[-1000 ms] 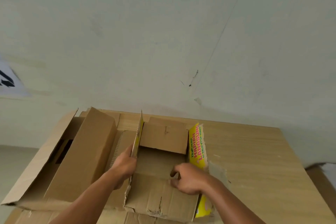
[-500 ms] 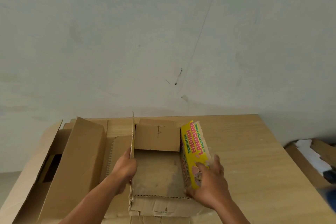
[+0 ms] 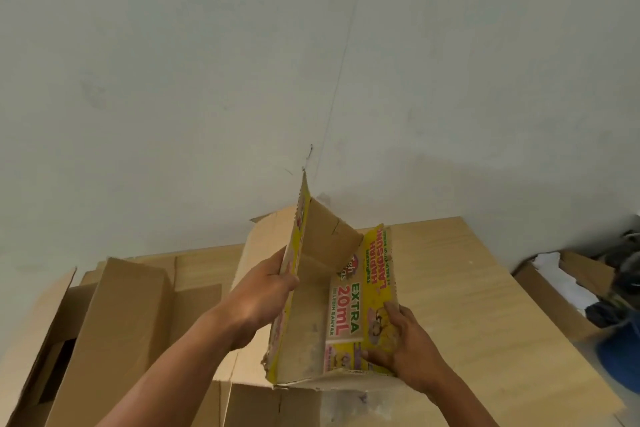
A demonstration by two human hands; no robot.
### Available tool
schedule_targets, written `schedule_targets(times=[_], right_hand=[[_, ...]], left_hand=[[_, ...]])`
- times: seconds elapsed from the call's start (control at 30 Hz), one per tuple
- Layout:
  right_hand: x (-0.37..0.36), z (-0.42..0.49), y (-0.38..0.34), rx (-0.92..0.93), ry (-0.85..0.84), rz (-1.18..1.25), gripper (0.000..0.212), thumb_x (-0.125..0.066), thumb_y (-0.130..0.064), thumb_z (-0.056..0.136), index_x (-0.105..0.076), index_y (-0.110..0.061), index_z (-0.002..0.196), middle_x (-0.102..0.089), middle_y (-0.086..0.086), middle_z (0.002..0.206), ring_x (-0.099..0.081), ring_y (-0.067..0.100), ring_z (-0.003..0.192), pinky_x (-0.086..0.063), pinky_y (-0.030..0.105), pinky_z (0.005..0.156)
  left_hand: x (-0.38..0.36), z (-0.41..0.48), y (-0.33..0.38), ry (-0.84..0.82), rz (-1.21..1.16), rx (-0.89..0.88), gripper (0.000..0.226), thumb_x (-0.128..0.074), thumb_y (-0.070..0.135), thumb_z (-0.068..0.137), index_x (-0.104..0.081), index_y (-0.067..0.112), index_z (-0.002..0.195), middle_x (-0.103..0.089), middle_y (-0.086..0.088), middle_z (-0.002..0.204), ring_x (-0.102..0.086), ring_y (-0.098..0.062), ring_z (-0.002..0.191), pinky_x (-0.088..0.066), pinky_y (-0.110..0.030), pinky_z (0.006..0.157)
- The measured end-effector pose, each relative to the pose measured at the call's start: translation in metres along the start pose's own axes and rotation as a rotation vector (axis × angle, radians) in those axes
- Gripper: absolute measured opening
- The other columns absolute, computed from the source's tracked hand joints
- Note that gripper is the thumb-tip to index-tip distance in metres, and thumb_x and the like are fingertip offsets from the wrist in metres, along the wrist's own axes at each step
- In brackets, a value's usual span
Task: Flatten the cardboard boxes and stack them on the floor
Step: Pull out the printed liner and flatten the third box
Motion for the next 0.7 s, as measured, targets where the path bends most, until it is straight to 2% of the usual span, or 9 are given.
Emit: schedule_targets(times=[0.1, 0.17, 0.2, 0.27, 0.33, 0.43, 0.5, 0.6, 0.7], right_hand=[[0.007, 0.005, 0.03, -0.084, 0.002, 0.097, 0.141, -0.086, -0.07, 0.036, -0.029, -0.017, 0.154, -0.036, -0.001, 0.152, -0.041, 0.017, 0.137, -0.038, 0.027, 0.108], [0.008, 0.008, 0.047, -0.128, -0.046, 0.025, 0.147, -0.083, -0.077, 0.028, -0.031, -0.017, 0.152, -0.038, 0.005, 0.15, -0.044, 0.018, 0.134, -0.039, 0.023, 0.104], [0.01, 0.01, 0.052, -0.154, -0.085, -0.117, 0.141, -0.083, -0.077, 0.034, -0.031, -0.019, 0.152, -0.034, 0.009, 0.152, -0.039, 0.022, 0.139, -0.037, 0.026, 0.107], [0.018, 0.016, 0.062, -0.206, -0.108, -0.462, 0.106, -0.08, -0.063, 0.062, -0.035, -0.024, 0.15, -0.018, 0.018, 0.158, -0.021, 0.034, 0.148, -0.032, 0.036, 0.115], [0.029, 0.027, 0.058, -0.163, -0.056, -0.626, 0.084, -0.071, -0.055, 0.077, -0.038, -0.024, 0.148, -0.007, 0.019, 0.162, -0.009, 0.037, 0.151, -0.031, 0.042, 0.116], [0.043, 0.051, 0.027, -0.002, 0.027, -0.562, 0.062, -0.066, -0.043, 0.088, -0.047, -0.022, 0.143, -0.028, 0.011, 0.157, -0.033, 0.028, 0.144, -0.038, 0.034, 0.109], [0.044, 0.074, 0.009, 0.025, 0.006, -0.321, 0.053, -0.065, -0.037, 0.092, -0.053, -0.017, 0.139, -0.054, 0.005, 0.138, -0.056, 0.021, 0.123, -0.044, 0.032, 0.099], [0.02, 0.109, 0.002, -0.229, -0.187, 0.493, 0.04, -0.06, -0.03, 0.097, -0.056, -0.009, 0.131, -0.067, 0.008, 0.107, -0.066, 0.023, 0.095, -0.053, 0.038, 0.08], [-0.014, 0.133, -0.002, -0.486, -0.367, 1.027, 0.046, -0.053, -0.034, 0.1, -0.041, -0.007, 0.136, -0.056, 0.028, 0.126, -0.063, 0.042, 0.108, -0.056, 0.051, 0.08]], left_hand=[[-0.015, 0.002, 0.017, -0.019, 0.038, -0.037, 0.042, -0.042, 0.005, 0.101, -0.056, 0.045, 0.104, -0.073, 0.024, 0.09, -0.067, 0.0, 0.09, -0.051, -0.022, 0.079], [-0.028, 0.004, 0.024, -0.038, 0.075, -0.048, 0.041, -0.041, 0.005, 0.101, -0.055, 0.043, 0.105, -0.071, 0.03, 0.078, -0.068, 0.008, 0.075, -0.048, -0.012, 0.063], [-0.034, 0.004, 0.027, -0.041, 0.089, -0.051, 0.041, -0.041, 0.005, 0.101, -0.055, 0.042, 0.105, -0.07, 0.031, 0.076, -0.067, 0.011, 0.072, -0.047, -0.011, 0.059], [-0.045, 0.007, 0.031, -0.033, 0.117, -0.05, 0.041, -0.04, 0.004, 0.1, -0.054, 0.042, 0.103, -0.069, 0.029, 0.074, -0.064, 0.014, 0.07, -0.045, -0.007, 0.053], [-0.057, 0.011, 0.035, -0.041, 0.145, -0.041, 0.041, -0.039, 0.004, 0.101, -0.052, 0.043, 0.101, -0.069, 0.031, 0.075, -0.064, 0.016, 0.07, -0.045, -0.006, 0.051], [-0.073, 0.017, 0.039, -0.044, 0.178, -0.02, 0.039, -0.039, 0.007, 0.102, -0.052, 0.043, 0.108, -0.071, 0.032, 0.082, -0.067, 0.01, 0.075, -0.047, -0.008, 0.053], [-0.081, 0.02, 0.042, -0.02, 0.174, -0.001, 0.04, -0.039, 0.008, 0.102, -0.051, 0.043, 0.115, -0.074, 0.021, 0.087, -0.069, 0.008, 0.076, -0.048, -0.008, 0.051], [-0.09, 0.025, 0.047, 0.015, 0.17, 0.016, 0.039, -0.041, 0.011, 0.102, -0.048, 0.045, 0.119, -0.071, 0.017, 0.094, -0.068, 0.008, 0.077, -0.048, -0.01, 0.053], [-0.098, 0.027, 0.049, 0.046, 0.165, 0.026, 0.044, -0.04, 0.012, 0.103, -0.043, 0.053, 0.118, -0.062, 0.028, 0.099, -0.066, 0.002, 0.082, -0.045, -0.01, 0.061]])
Point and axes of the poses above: each hand's wrist, its own z-axis towards the middle knuckle, its own x-axis out of the back of the hand, y = z × x, the point moved 8 cm from there along z, towards the middle knuckle
